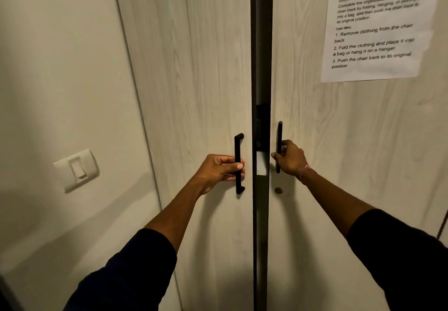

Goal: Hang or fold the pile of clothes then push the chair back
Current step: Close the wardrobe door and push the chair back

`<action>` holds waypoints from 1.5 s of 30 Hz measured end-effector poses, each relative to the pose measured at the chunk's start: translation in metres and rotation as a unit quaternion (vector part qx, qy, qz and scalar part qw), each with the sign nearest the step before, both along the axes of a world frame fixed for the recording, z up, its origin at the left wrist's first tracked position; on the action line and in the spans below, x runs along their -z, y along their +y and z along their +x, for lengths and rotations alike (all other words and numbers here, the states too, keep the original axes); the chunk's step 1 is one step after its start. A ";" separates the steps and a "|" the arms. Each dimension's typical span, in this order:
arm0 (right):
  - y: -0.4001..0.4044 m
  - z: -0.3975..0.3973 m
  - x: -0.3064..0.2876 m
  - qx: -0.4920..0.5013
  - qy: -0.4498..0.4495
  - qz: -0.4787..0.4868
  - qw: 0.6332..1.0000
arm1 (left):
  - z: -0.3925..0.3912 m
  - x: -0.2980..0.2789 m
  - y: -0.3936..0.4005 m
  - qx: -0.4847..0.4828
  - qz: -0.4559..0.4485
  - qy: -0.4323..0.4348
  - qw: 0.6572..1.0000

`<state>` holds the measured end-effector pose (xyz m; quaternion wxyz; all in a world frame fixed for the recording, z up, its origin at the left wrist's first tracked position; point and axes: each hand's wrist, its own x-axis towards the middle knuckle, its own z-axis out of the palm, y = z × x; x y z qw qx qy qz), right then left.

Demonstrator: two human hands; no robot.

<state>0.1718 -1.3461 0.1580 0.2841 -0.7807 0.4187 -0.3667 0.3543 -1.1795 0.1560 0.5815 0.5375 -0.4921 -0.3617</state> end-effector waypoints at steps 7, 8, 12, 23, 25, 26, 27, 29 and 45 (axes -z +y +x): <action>-0.014 0.001 0.009 0.016 -0.028 -0.015 0.999 | -0.006 0.003 -0.029 -0.015 -0.014 0.022 1.000; -0.013 -0.001 0.009 0.018 -0.031 -0.023 0.999 | -0.007 0.003 -0.032 -0.016 -0.015 0.024 0.999; -0.009 -0.009 0.010 0.012 -0.020 -0.051 0.998 | -0.011 0.003 -0.048 -0.025 -0.022 0.026 0.999; -0.002 -0.005 0.012 0.027 -0.008 -0.070 0.997 | -0.012 0.007 -0.088 -0.064 -0.043 0.036 0.996; -0.005 -0.004 0.012 0.033 -0.007 -0.073 0.997 | -0.011 0.008 -0.095 -0.070 -0.045 0.034 0.996; -0.006 -0.003 0.012 0.035 -0.005 -0.074 0.997 | -0.011 0.008 -0.098 -0.074 -0.046 0.030 0.996; -0.008 -0.002 0.012 0.035 -0.005 -0.077 0.996 | -0.011 0.008 -0.102 -0.076 -0.046 0.028 0.996; -0.011 -0.002 0.012 0.033 0.000 -0.082 0.996 | -0.010 0.009 -0.108 -0.078 -0.048 0.026 0.995; -0.034 0.010 0.016 0.054 0.013 -0.112 0.992 | -0.003 0.013 -0.140 -0.079 -0.068 0.010 0.995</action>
